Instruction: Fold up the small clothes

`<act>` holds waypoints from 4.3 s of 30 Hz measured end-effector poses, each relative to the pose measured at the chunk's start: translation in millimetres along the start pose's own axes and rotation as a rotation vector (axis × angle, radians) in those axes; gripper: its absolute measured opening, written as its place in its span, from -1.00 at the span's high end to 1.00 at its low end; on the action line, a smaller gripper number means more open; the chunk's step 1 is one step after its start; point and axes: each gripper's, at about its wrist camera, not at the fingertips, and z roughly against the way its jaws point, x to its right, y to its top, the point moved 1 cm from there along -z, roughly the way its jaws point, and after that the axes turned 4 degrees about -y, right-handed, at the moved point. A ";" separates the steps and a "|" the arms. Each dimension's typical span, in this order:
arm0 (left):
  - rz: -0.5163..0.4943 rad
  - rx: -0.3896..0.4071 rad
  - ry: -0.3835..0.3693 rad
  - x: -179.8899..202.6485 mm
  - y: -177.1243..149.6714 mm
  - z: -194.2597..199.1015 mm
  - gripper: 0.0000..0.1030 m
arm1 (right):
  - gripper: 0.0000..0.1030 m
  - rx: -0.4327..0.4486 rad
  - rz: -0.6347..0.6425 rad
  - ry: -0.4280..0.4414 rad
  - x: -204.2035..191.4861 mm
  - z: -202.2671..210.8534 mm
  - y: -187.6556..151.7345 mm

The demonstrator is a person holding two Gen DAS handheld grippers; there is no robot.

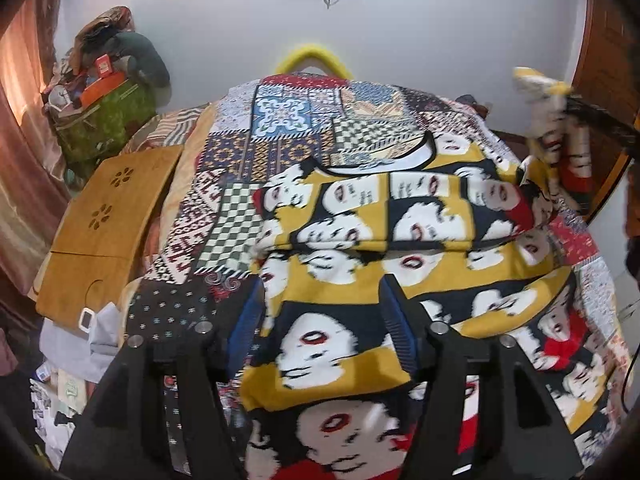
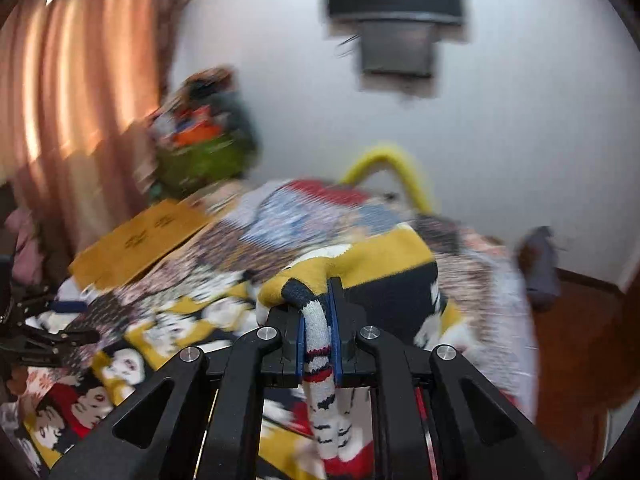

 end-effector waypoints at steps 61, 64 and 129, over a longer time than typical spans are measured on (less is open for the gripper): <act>0.072 0.024 -0.018 59.6 98.3 -67.2 0.77 | -0.51 -0.247 -0.170 -0.052 85.8 12.2 -116.0; 0.133 -0.001 0.021 17.0 86.5 -67.4 0.76 | -0.51 -0.248 -0.163 -0.050 79.7 4.6 -113.7; 0.140 -0.183 0.072 -77.2 36.2 -133.7 0.23 | -0.04 -0.270 -0.183 -0.103 95.4 3.2 -105.1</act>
